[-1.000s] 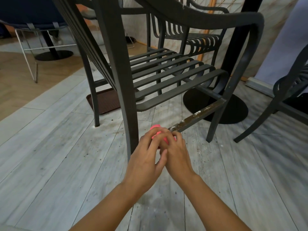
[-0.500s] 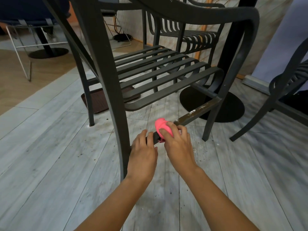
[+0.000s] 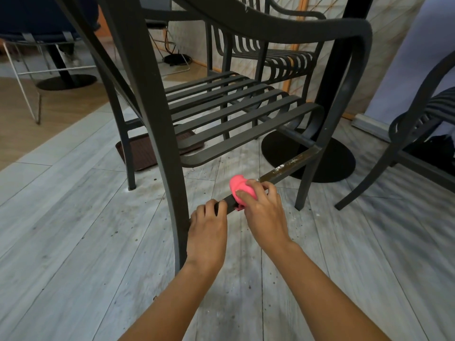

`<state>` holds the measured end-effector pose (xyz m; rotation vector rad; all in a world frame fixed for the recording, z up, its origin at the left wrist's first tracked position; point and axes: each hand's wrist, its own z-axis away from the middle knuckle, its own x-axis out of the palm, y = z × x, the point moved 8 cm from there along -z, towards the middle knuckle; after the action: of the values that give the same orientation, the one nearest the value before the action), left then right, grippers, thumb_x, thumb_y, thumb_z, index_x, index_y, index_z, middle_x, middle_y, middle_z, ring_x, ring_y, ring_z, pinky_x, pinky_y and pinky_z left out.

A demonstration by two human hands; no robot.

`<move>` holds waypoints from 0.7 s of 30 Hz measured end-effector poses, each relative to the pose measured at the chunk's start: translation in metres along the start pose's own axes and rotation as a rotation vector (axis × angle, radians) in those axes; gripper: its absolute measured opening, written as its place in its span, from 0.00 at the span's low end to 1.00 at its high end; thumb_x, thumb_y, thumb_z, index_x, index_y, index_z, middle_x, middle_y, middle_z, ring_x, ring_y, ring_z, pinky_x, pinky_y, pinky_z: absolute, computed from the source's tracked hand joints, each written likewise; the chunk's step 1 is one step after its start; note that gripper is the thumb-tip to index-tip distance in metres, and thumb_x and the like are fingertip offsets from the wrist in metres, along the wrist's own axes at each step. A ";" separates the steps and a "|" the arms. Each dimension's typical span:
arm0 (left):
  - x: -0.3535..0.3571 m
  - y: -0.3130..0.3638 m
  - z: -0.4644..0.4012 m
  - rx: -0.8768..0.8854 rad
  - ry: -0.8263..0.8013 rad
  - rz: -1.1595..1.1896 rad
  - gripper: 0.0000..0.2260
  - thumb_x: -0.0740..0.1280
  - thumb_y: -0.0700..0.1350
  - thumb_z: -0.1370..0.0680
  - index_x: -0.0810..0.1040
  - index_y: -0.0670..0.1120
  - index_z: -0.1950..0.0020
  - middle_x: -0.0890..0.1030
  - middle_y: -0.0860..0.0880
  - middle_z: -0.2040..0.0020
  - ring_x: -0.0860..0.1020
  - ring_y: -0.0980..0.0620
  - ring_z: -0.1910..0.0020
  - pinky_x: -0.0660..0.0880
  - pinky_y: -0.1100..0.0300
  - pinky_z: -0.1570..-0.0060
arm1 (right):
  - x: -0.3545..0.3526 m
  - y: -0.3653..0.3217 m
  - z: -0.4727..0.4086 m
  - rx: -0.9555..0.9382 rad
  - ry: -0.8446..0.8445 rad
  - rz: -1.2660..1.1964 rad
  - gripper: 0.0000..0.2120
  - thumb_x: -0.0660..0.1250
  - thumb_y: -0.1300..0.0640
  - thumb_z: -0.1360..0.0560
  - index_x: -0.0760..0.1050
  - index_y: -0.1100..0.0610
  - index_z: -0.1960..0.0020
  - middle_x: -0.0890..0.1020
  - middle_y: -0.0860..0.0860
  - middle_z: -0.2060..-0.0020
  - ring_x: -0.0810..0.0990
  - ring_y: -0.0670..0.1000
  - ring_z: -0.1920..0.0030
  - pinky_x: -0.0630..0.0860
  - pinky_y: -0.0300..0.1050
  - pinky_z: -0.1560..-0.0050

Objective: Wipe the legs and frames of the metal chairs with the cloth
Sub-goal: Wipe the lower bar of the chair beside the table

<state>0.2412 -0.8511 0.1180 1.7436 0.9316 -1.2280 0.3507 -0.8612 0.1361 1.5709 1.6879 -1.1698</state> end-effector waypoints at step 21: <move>-0.013 0.006 -0.019 0.030 0.106 0.179 0.15 0.59 0.48 0.20 0.67 0.49 0.33 0.68 0.50 0.34 0.68 0.50 0.38 0.67 0.57 0.39 | -0.057 0.037 -0.002 0.094 0.143 -0.215 0.22 0.68 0.64 0.27 0.71 0.54 0.34 0.71 0.54 0.37 0.69 0.52 0.42 0.70 0.41 0.47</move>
<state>0.2501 -0.8380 0.1359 1.8871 0.8013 -1.0480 0.3967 -0.8901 0.1769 1.5922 1.9604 -1.2861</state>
